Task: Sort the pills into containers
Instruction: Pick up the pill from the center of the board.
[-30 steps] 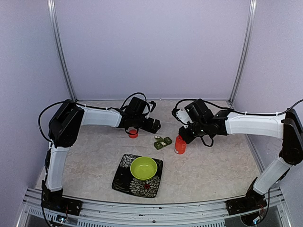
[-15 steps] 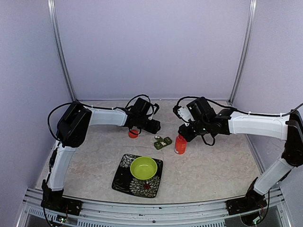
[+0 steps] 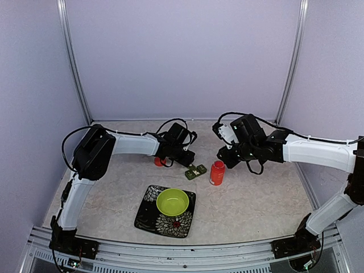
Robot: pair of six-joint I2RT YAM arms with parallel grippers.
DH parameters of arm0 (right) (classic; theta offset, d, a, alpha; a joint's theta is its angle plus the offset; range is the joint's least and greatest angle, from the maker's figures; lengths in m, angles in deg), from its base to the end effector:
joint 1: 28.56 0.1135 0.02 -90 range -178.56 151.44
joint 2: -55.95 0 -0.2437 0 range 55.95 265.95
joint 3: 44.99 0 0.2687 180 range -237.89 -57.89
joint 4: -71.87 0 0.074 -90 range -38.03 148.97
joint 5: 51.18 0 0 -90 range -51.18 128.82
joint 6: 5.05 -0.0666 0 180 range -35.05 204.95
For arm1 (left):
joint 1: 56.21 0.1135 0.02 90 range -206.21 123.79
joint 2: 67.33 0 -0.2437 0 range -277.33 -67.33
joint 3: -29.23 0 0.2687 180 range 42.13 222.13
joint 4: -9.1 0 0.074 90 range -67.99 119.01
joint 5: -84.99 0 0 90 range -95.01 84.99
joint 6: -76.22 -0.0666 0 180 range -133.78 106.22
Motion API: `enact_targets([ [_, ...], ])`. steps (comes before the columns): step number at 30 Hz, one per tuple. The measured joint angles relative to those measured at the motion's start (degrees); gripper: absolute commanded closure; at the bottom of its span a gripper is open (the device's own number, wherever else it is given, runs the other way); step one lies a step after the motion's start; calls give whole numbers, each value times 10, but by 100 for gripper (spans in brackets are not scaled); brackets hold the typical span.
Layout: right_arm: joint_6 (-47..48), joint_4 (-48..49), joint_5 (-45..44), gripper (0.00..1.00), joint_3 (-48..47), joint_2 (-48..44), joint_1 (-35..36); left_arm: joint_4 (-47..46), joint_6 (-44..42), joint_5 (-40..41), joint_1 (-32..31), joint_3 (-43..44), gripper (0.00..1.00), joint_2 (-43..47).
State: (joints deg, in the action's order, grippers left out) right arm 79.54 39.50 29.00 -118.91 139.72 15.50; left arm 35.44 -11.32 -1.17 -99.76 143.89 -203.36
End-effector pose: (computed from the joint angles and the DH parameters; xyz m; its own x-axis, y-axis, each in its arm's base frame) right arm 0.2678 0.2434 0.2160 -0.5368 -0.3902 -0.7481 -0.5463 0.8364 -0.0443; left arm 0.3945 -0.3689 0.0809 -0.5638 0.4768 -0.6744 0.6312 0.7754 0.0206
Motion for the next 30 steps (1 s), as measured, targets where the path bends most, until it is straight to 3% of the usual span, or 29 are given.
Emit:
enact_targets([
  [15, 0, -5, -7, 70, 5, -12, 0, 11, -7, 5, -2, 38, 66, -27],
  [30, 0, -5, -20, 69, 7, -18, 0, 7, -1, 1, -3, 28, 72, -22],
])
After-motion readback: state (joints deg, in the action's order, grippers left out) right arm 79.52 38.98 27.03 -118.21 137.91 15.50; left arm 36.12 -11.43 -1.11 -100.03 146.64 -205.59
